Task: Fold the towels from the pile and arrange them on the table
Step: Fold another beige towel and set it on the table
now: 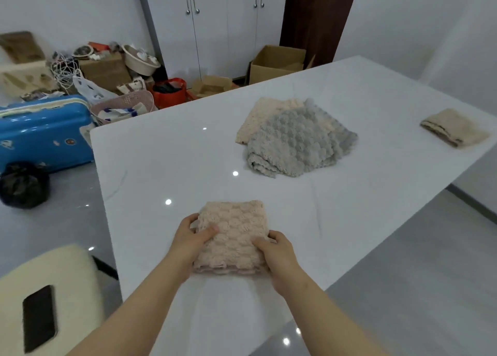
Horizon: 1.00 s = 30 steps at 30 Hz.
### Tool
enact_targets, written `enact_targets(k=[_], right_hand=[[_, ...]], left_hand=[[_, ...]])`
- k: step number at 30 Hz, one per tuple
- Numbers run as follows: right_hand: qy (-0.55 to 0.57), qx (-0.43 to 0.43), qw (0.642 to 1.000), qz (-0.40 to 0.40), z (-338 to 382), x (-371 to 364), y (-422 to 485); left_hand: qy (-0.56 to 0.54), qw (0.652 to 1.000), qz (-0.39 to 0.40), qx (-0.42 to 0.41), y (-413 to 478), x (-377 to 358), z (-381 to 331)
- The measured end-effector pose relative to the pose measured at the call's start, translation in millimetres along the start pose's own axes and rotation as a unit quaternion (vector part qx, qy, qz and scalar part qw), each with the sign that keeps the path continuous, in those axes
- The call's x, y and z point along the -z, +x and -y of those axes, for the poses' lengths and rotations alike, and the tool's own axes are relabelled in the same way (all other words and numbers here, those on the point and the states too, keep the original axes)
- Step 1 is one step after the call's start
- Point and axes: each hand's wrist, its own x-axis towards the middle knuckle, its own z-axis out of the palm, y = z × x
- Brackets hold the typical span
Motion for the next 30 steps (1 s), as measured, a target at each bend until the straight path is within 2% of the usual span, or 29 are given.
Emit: enact_targets(k=[6, 15, 23, 30], right_hand=[[-0.005, -0.04, 0.998, 0.042, 31, 103, 10], [-0.04, -0.029, 0.997, 0.055, 77, 196, 46], [-0.049, -0.004, 0.999, 0.012, 153, 274, 107], [-0.049, 0.006, 0.999, 0.008, 193, 329, 145]], left_hand=[[-0.024, 1.0, -0.005, 0.005, -26, -105, 13], [-0.049, 0.998, -0.013, 0.023, -2, -209, 1], [-0.07, 0.993, 0.08, 0.052, 55, -321, -36], [-0.072, 0.992, 0.102, 0.019, 74, -383, -52]])
